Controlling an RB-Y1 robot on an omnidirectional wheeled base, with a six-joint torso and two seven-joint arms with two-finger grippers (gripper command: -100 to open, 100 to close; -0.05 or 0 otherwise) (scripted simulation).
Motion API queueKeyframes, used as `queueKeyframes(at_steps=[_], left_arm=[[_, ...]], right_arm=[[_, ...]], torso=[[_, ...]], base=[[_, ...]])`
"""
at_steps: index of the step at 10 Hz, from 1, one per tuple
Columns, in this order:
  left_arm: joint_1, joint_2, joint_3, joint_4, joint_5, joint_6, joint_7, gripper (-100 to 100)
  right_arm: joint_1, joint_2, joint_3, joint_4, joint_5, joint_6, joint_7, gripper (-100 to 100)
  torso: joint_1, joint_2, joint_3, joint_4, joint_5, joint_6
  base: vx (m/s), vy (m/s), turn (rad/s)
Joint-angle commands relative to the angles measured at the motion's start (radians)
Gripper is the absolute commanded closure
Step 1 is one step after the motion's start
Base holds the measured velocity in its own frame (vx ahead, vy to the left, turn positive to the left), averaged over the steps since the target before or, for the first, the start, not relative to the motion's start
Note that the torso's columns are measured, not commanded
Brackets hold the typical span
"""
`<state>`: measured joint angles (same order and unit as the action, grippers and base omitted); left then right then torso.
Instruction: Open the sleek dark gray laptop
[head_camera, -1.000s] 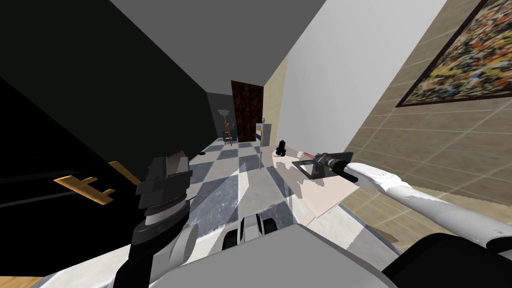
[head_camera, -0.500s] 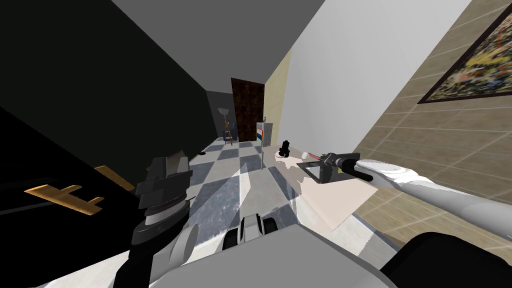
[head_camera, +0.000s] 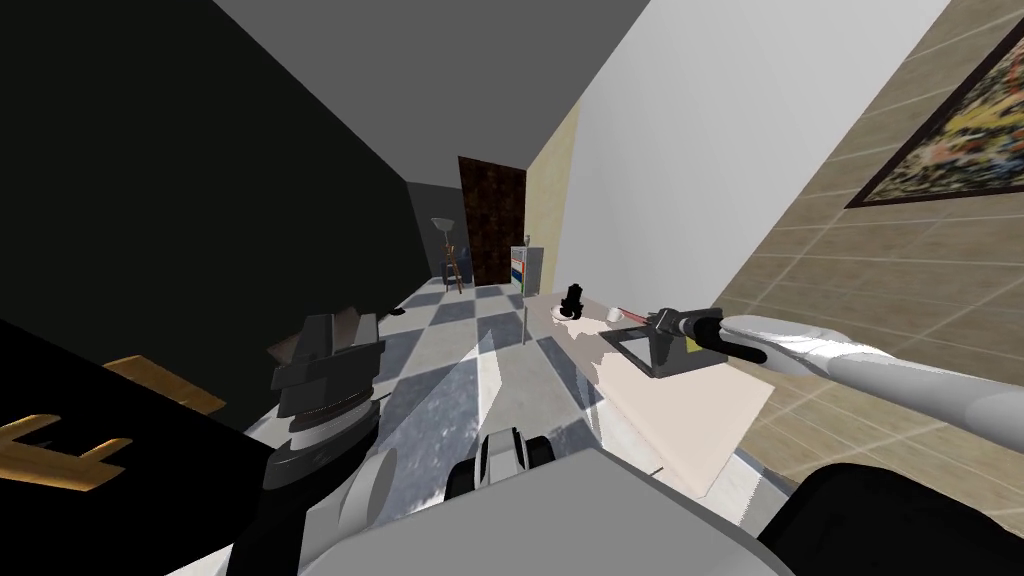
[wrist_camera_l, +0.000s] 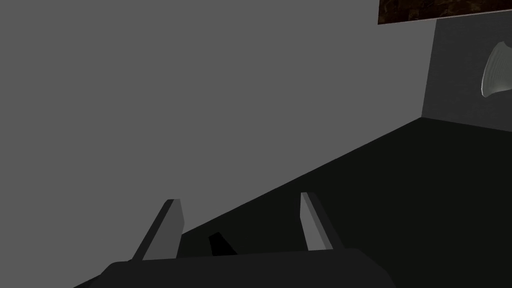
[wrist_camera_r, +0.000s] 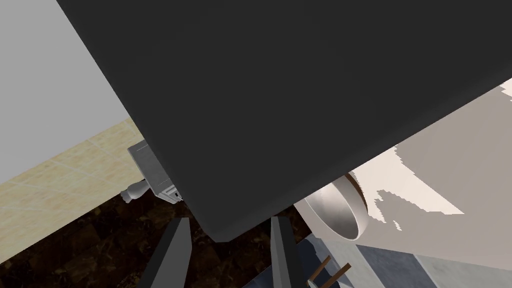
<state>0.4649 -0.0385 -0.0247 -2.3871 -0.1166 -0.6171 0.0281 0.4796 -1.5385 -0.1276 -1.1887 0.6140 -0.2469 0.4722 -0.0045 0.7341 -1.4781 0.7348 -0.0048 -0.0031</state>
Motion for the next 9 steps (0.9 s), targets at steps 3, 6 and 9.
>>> queueKeyframes(at_steps=[3, 6, 9], left_arm=[[0.0, 0.0, 0.0, 0.0, 0.0, 0.0, 0.0, 0], [0.0, 0.0, 0.0, 0.0, 0.0, 0.0, 0.0, 0], [0.0, 0.0, 0.0, 0.0, 0.0, 0.0, 0.0, 0]], right_arm=[[0.076, -0.102, 0.059, 0.033, -0.003, -0.097, -0.041, 100], [0.119, -0.153, 0.082, 0.041, -0.006, -0.134, -0.063, 100], [0.16, -0.182, 0.12, 0.046, 0.007, -0.162, -0.072, 100]], torso=[[-0.001, -0.001, 0.0, -0.001, -0.002, 0.002], [-0.001, 0.005, 0.003, 0.002, 0.0, 0.003], [0.002, 0.008, 0.004, 0.004, 0.004, 0.004]], base=[[0.188, 0.024, -0.059], [0.132, 0.012, -0.024], [0.151, 0.025, -0.011]])
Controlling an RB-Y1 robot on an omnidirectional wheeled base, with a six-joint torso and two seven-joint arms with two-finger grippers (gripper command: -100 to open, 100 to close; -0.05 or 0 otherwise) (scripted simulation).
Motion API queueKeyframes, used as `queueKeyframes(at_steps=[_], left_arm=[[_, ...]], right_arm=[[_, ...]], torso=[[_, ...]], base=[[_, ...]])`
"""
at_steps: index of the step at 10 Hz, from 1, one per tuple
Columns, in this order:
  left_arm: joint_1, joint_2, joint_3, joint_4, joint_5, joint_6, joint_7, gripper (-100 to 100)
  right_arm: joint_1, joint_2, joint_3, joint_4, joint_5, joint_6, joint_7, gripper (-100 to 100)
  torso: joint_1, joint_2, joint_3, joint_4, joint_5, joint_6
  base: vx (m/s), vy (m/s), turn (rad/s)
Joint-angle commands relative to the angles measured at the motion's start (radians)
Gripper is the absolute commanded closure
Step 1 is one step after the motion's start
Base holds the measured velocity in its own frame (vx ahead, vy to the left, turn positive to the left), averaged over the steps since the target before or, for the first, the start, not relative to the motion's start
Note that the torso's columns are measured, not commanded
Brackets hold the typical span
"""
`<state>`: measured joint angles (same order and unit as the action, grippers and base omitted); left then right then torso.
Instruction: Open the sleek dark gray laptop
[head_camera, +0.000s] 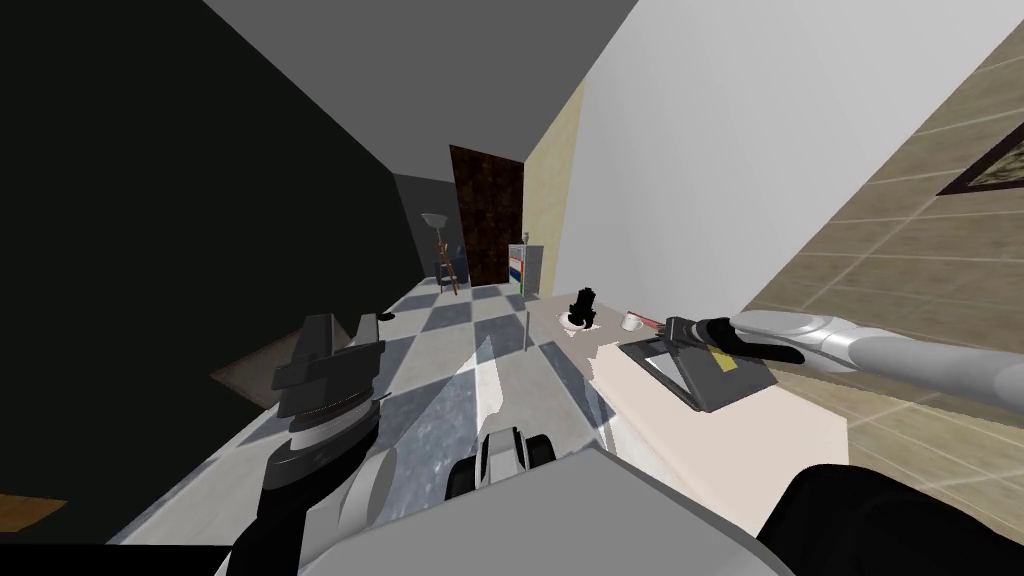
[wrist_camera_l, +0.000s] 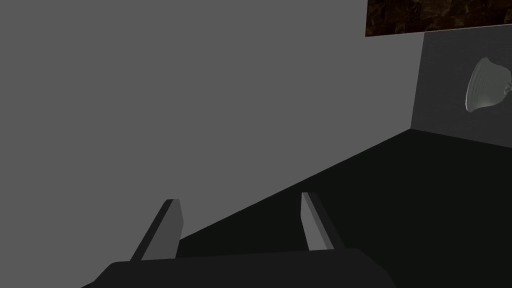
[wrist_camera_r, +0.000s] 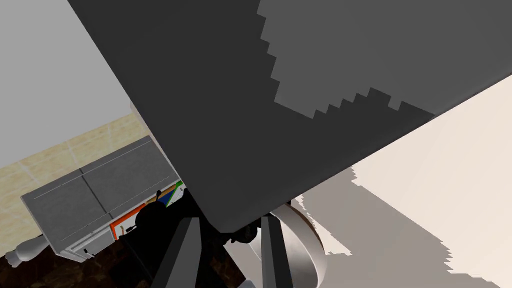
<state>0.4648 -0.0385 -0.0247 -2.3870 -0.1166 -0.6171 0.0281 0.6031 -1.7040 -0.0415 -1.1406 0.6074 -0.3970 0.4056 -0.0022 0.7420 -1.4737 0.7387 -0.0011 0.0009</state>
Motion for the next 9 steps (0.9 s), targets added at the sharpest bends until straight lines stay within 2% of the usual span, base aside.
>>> queueKeyframes(at_steps=[1, 3, 4, 5, 6, 7, 8, 9], left_arm=[[0.0, 0.0, 0.0, 0.0, 0.0, 0.0, 0.0, 0], [0.0, 0.0, 0.0, 0.0, 0.0, 0.0, 0.0, 0], [0.0, 0.0, 0.0, 0.0, 0.0, 0.0, 0.0, 0], [0.0, 0.0, 0.0, 0.0, 0.0, 0.0, 0.0, 0], [0.0, 0.0, 0.0, 0.0, 0.0, 0.0, 0.0, 0], [0.0, 0.0, 0.0, 0.0, 0.0, 0.0, 0.0, 0], [0.0, 0.0, 0.0, 0.0, 0.0, 0.0, 0.0, 0], [0.0, 0.0, 0.0, 0.0, 0.0, 0.0, 0.0, 0]], right_arm=[[0.036, -0.016, 0.034, -0.002, 0.013, -0.011, -0.006, 100], [0.073, -0.033, 0.067, -0.005, 0.026, -0.023, -0.012, 100], [0.073, -0.033, 0.067, -0.005, 0.026, -0.023, -0.012, 100], [0.109, -0.049, 0.101, -0.007, 0.04, -0.034, -0.018, 100], [0.094, -0.049, 0.101, -0.007, 0.04, -0.034, -0.018, 100], [0.109, -0.049, 0.101, -0.007, 0.04, -0.034, -0.018, 100], [0.145, -0.065, 0.135, -0.01, 0.053, -0.046, -0.024, 100], [0.142, -0.065, 0.135, -0.01, 0.053, -0.046, -0.024, 100]], torso=[[0.0, -0.002, 0.0, -0.001, -0.002, 0.002], [0.0, -0.003, -0.001, -0.001, -0.002, 0.001], [0.0, -0.004, -0.001, -0.002, -0.002, 0.002], [0.0, -0.001, 0.0, 0.0, 0.0, 0.001], [-0.001, -0.004, -0.002, -0.001, 0.0, 0.002], [0.0, -0.003, -0.002, -0.001, 0.0, 0.001], [0.001, 0.002, 0.001, 0.001, 0.0, 0.001], [0.001, -0.002, 0.0, 0.0, 0.0, 0.002]], base=[[0.178, 0.01, 0.0], [0.165, 0.01, 0.0], [0.111, 0.014, -0.007], [0.176, 0.015, 0.021], [0.161, 0.004, -0.008], [0.057, -0.003, -0.001], [0.124, 0.003, 0.026], [0.138, 0.013, 0.004]])
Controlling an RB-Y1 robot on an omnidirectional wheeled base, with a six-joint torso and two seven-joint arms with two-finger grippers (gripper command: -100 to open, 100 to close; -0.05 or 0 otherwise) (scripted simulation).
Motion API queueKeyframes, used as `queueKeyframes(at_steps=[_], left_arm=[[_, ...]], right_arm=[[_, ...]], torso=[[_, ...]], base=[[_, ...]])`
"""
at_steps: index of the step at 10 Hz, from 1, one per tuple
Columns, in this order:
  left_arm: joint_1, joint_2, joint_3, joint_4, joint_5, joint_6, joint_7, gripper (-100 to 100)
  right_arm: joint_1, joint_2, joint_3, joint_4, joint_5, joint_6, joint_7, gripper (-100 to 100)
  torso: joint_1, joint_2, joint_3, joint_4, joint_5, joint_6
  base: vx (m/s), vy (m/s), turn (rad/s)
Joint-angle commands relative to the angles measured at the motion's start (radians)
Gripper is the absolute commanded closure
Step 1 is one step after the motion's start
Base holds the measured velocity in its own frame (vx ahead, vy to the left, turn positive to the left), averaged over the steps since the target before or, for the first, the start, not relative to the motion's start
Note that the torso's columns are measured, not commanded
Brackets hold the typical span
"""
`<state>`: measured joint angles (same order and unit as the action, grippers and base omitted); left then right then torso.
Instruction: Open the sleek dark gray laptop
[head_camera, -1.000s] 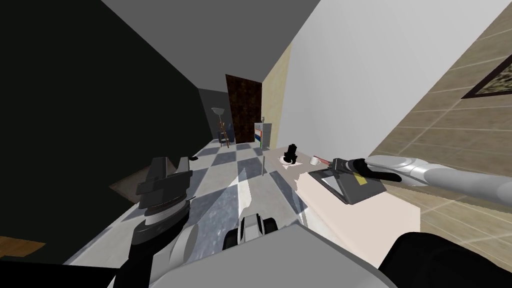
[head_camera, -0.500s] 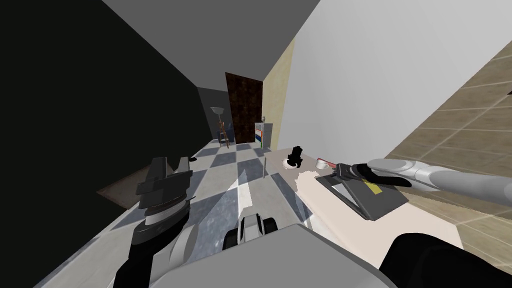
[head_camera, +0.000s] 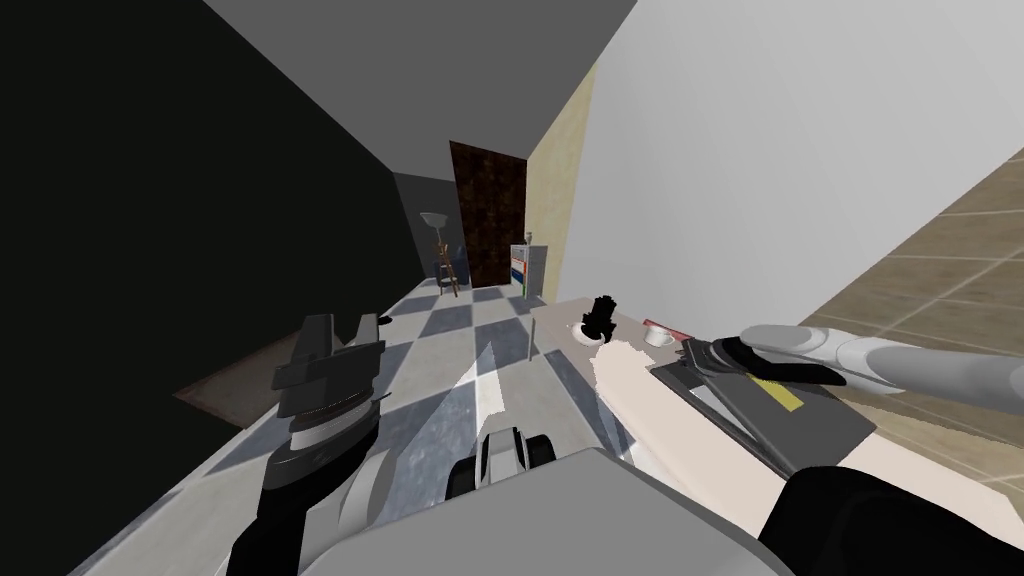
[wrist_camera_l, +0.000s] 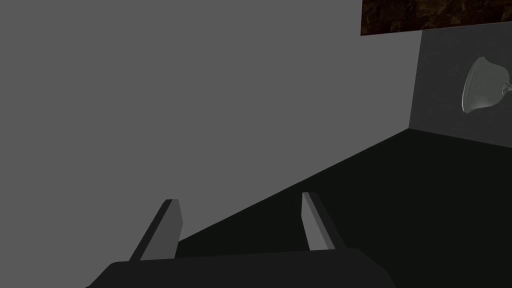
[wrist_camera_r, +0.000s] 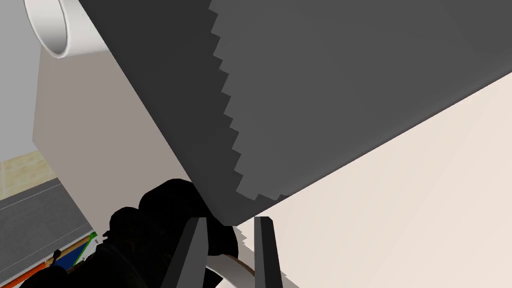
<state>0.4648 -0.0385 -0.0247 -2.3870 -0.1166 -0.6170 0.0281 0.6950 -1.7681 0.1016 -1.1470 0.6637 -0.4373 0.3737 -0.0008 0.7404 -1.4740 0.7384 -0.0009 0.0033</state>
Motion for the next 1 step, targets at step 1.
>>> queueKeyframes(at_steps=[1], left_arm=[[0.0, 0.0, 0.0, 0.0, 0.0, 0.0, 0.0, 0]], right_arm=[[0.045, -0.035, -0.025, -0.001, -0.016, -0.023, -0.006, -100]], torso=[[0.0, -0.001, -0.001, -0.001, 0.0, 0.0]], base=[[0.045, 0.008, -0.068]])
